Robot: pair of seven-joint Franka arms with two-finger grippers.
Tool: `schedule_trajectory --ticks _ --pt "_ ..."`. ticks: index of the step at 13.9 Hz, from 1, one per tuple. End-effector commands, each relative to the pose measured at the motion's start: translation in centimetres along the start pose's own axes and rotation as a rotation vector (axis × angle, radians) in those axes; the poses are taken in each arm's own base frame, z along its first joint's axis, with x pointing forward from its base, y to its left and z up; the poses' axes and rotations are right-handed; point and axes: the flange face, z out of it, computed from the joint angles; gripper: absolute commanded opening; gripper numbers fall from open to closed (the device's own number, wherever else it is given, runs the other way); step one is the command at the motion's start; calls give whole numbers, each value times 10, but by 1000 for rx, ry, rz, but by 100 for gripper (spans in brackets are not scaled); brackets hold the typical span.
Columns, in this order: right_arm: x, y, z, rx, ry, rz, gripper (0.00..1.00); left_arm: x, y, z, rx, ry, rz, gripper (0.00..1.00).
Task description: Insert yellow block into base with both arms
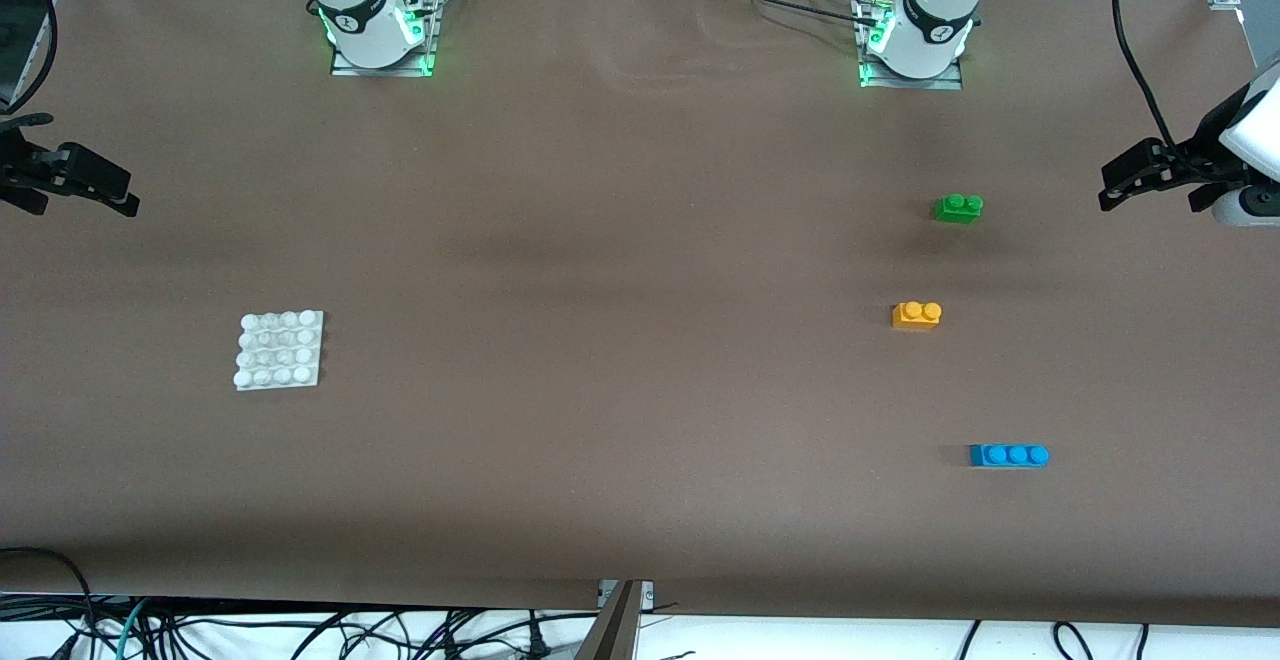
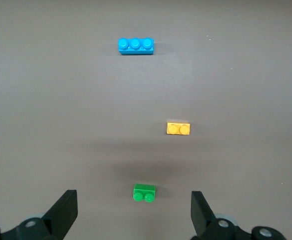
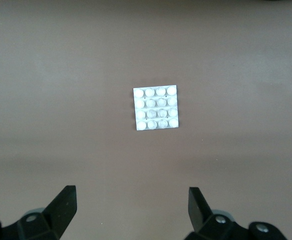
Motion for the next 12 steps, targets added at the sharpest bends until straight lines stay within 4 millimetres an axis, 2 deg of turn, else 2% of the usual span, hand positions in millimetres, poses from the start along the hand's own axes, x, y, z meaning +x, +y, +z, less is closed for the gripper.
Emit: schedule_trajectory --ticks 1,12 --pt "0 2 -1 -15 6 7 99 0 -3 -2 19 6 18 100" --pt "1 2 0 -17 3 8 99 1 -8 -1 19 4 8 100"
